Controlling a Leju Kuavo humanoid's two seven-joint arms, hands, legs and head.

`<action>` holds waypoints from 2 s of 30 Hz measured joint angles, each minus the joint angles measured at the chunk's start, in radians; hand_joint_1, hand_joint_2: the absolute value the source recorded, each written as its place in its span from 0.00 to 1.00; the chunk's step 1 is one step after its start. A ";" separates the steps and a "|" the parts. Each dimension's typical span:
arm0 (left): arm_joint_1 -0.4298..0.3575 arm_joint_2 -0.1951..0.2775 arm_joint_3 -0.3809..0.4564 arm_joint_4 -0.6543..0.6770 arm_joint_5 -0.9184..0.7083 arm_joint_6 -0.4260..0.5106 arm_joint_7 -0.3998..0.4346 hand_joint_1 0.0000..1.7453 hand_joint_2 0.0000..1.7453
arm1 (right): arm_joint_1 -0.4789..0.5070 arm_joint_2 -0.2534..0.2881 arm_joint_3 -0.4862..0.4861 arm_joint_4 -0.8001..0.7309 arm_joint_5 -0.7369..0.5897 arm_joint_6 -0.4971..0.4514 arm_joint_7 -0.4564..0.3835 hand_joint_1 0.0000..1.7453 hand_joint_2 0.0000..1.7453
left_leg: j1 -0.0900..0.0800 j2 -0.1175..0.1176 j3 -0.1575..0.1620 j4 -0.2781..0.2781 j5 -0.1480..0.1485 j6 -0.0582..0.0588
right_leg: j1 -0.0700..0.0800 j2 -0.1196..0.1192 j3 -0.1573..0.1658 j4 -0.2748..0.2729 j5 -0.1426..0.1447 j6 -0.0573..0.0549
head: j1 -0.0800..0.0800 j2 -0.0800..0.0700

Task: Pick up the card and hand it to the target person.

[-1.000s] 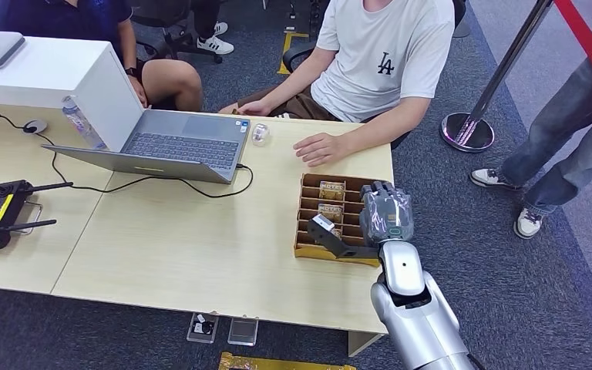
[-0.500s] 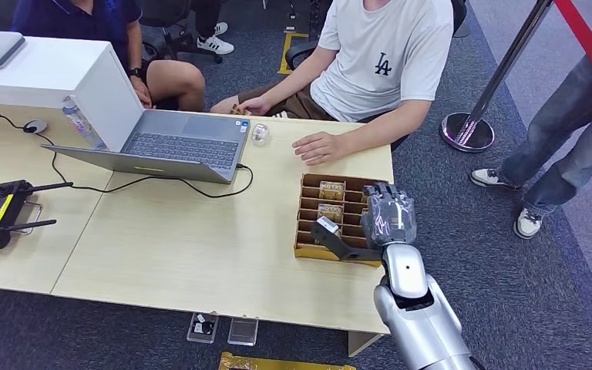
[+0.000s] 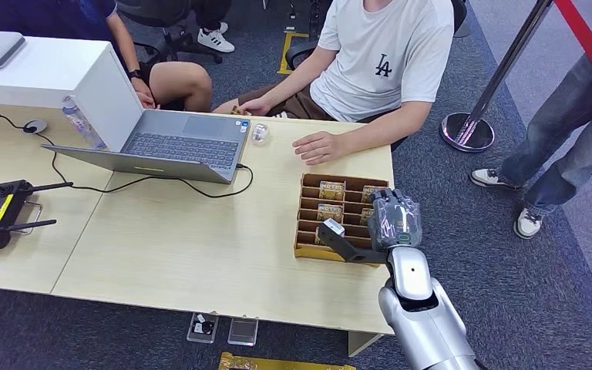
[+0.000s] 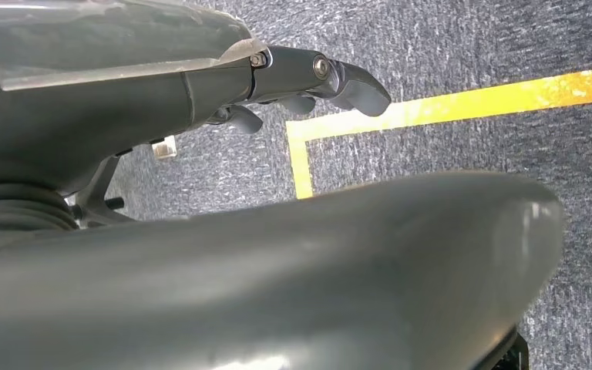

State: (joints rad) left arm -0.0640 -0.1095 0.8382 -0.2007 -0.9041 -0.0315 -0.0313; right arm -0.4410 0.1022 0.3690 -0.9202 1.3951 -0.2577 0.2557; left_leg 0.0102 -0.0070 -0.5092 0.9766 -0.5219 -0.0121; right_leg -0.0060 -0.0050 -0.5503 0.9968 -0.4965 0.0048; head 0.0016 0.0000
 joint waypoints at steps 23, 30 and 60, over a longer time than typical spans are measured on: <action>0.000 0.000 0.014 0.000 -0.006 0.000 0.003 0.00 0.00 | 0.008 -0.002 -0.008 0.002 0.000 0.001 -0.001 0.65 1.00 | 0.000 0.000 0.000 0.000 0.000 0.000 | 0.000 0.000 0.000 0.000 0.000 0.000 | 0.000 0.000; 0.000 0.000 0.015 0.000 -0.006 0.000 0.003 0.00 0.00 | 0.009 -0.002 -0.009 0.002 0.000 0.001 -0.001 0.70 1.00 | 0.000 0.000 0.000 0.000 0.000 0.000 | 0.000 0.000 0.000 0.000 0.000 0.000 | 0.000 0.000; 0.000 0.014 0.020 0.000 -0.013 -0.082 -0.104 0.00 1.00 | 0.000 -0.001 -0.034 0.010 -0.157 0.051 -0.117 0.92 1.00 | 0.000 0.000 0.001 0.000 0.000 0.000 | 0.000 0.000 0.001 0.000 0.000 0.000 | 0.001 0.000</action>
State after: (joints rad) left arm -0.0640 -0.0959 0.8581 -0.2007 -0.9174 -0.1132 -0.1349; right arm -0.4413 0.1017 0.3354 -0.9104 1.2385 -0.2066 0.1388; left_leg 0.0102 -0.0068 -0.5080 0.9766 -0.5218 -0.0122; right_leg -0.0059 -0.0049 -0.5493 0.9968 -0.4964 0.0048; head 0.0023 0.0000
